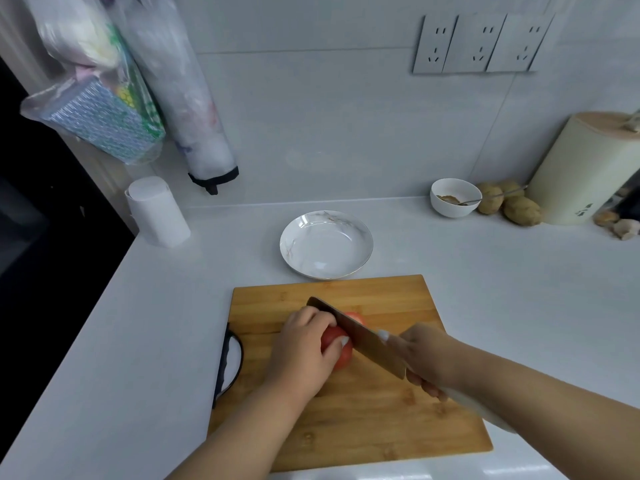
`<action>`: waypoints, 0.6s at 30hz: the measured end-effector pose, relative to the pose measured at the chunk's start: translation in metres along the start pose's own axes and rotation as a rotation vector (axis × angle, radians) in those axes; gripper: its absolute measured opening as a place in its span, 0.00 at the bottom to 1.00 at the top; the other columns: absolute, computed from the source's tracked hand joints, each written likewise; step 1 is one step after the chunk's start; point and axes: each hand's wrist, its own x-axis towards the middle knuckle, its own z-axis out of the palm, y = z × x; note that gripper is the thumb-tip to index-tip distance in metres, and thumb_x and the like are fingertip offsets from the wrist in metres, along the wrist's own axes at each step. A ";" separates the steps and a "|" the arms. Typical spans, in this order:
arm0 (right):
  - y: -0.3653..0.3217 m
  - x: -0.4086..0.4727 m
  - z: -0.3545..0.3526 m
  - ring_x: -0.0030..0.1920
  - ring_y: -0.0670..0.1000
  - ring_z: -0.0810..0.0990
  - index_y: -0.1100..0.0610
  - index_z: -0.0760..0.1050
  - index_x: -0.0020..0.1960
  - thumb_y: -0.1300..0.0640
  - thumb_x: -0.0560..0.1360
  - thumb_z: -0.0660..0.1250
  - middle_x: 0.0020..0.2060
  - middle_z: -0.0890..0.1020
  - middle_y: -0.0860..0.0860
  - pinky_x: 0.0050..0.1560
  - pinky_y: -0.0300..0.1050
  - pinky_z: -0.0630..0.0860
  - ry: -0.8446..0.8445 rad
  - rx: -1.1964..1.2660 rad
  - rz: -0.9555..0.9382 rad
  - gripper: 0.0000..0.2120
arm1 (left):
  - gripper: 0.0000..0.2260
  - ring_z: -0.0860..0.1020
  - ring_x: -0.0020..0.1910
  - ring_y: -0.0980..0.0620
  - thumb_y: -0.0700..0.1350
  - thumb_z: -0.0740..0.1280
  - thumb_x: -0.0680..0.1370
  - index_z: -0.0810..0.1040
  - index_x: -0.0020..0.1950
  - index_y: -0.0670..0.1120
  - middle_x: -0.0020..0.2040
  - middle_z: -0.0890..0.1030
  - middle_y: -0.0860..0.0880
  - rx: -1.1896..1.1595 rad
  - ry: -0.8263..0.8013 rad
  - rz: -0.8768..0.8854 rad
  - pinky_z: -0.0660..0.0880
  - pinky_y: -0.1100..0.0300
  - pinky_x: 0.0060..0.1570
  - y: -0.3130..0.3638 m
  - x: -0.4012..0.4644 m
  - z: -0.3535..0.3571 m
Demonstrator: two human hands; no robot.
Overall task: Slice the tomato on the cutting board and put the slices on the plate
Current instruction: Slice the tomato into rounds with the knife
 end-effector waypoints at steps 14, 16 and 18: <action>-0.011 0.003 0.013 0.25 0.51 0.73 0.60 0.73 0.44 0.33 0.78 0.49 0.29 0.76 0.55 0.29 0.40 0.75 -0.008 0.011 -0.075 0.31 | 0.11 0.65 0.53 0.61 0.54 0.67 0.74 0.75 0.55 0.55 0.52 0.69 0.60 -0.003 -0.004 -0.020 0.63 0.68 0.52 0.002 -0.003 -0.002; -0.011 0.002 0.015 0.24 0.50 0.72 0.60 0.72 0.44 0.33 0.78 0.48 0.29 0.75 0.55 0.28 0.40 0.74 -0.011 0.014 -0.084 0.30 | 0.11 0.66 0.54 0.61 0.54 0.67 0.74 0.75 0.55 0.55 0.52 0.68 0.61 -0.008 -0.013 -0.023 0.65 0.67 0.52 0.002 -0.004 -0.005; -0.012 0.002 0.015 0.24 0.50 0.72 0.60 0.72 0.44 0.33 0.78 0.48 0.30 0.75 0.55 0.29 0.40 0.74 -0.022 0.013 -0.077 0.31 | 0.12 0.67 0.53 0.60 0.54 0.68 0.73 0.74 0.55 0.55 0.52 0.68 0.61 -0.012 -0.008 -0.037 0.68 0.66 0.52 0.003 -0.004 -0.006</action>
